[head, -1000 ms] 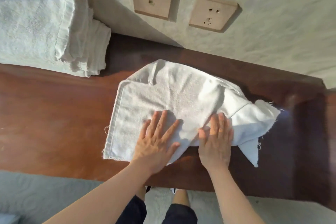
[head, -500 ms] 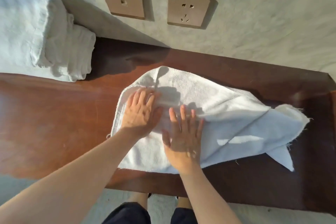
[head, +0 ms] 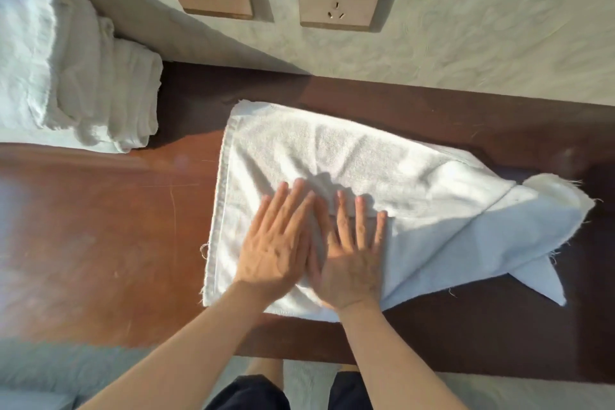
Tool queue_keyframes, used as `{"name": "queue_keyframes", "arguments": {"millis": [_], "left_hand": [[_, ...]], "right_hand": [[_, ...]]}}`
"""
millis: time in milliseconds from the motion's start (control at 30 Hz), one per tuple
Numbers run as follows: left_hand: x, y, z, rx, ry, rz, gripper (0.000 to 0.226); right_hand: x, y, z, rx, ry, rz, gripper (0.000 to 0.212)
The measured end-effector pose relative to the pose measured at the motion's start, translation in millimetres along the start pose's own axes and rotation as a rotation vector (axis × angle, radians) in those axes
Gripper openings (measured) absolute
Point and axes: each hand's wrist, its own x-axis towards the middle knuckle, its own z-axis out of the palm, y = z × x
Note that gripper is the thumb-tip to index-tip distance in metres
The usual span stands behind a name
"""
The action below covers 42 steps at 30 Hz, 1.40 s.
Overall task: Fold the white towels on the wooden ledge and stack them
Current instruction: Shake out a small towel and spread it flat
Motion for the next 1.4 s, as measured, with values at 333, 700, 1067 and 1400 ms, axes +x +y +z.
{"name": "queue_keyframes", "arguments": {"millis": [333,700,1067,1400], "left_hand": [[-17,4,14,0.142,-0.08,-0.117,0.061],[-22,58,2,0.085,-0.11,-0.026,0.066],[6,165,83,0.165,-0.195,0.064,0.077],[7,174,79,0.175,-0.202,0.073,0.092]], "right_hand": [[-1,-1,1,0.005,-0.007,-0.001,0.062],[-39,56,-45,0.482,0.212,0.179,0.04],[-86,203,-37,0.451,0.18,0.772,0.059],[-71,309,-48,0.283,0.011,0.787,0.089]]}}
